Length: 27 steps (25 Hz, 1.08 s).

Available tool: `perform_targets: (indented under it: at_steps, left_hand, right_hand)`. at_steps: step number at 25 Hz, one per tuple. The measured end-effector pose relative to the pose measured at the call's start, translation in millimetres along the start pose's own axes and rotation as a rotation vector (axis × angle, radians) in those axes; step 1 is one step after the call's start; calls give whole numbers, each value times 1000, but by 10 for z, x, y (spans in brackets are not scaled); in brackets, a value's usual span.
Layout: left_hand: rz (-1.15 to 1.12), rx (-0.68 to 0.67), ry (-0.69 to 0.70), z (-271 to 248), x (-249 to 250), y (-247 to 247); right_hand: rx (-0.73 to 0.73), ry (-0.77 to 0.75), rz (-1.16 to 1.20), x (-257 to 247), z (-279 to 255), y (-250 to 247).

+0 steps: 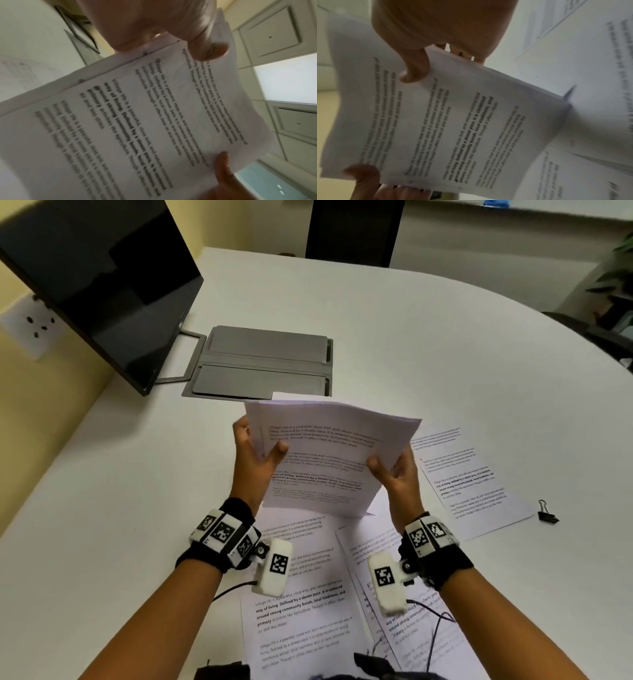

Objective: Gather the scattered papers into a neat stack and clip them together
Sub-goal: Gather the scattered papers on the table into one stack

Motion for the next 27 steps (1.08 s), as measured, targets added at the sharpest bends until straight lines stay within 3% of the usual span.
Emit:
perform_targets:
  at_steps: [3, 9, 14, 17, 21, 27]
  left_hand:
    - [148, 20, -55, -98, -131, 19]
    - [228, 18, -35, -280, 51, 27]
    - [324, 230, -119, -495, 58, -453]
    - [342, 290, -211, -647, -190, -919]
    - [290, 314, -434, -989, -758, -1270]
    - [338, 316, -728, -1448, -1463, -1344]
  right_hand:
    - [8, 81, -13, 134, -70, 11]
    - [28, 33, -20, -69, -233, 9]
    - [118, 34, -345, -3, -485, -415]
    - [193, 210, -641, 401, -727, -1031]
    - [234, 656, -1135, 1035, -1208, -1769]
    - [205, 694, -1436, 1051, -1415, -1726]
Point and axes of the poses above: each hand's wrist, its own z-axis towards the middle knuckle, its own y-axis out of the palm, x = y × z, the point moved 10 cm from there along z, towards the middle knuckle, and after that the axes turned 1 degree about -z, right-handed, at the moved point
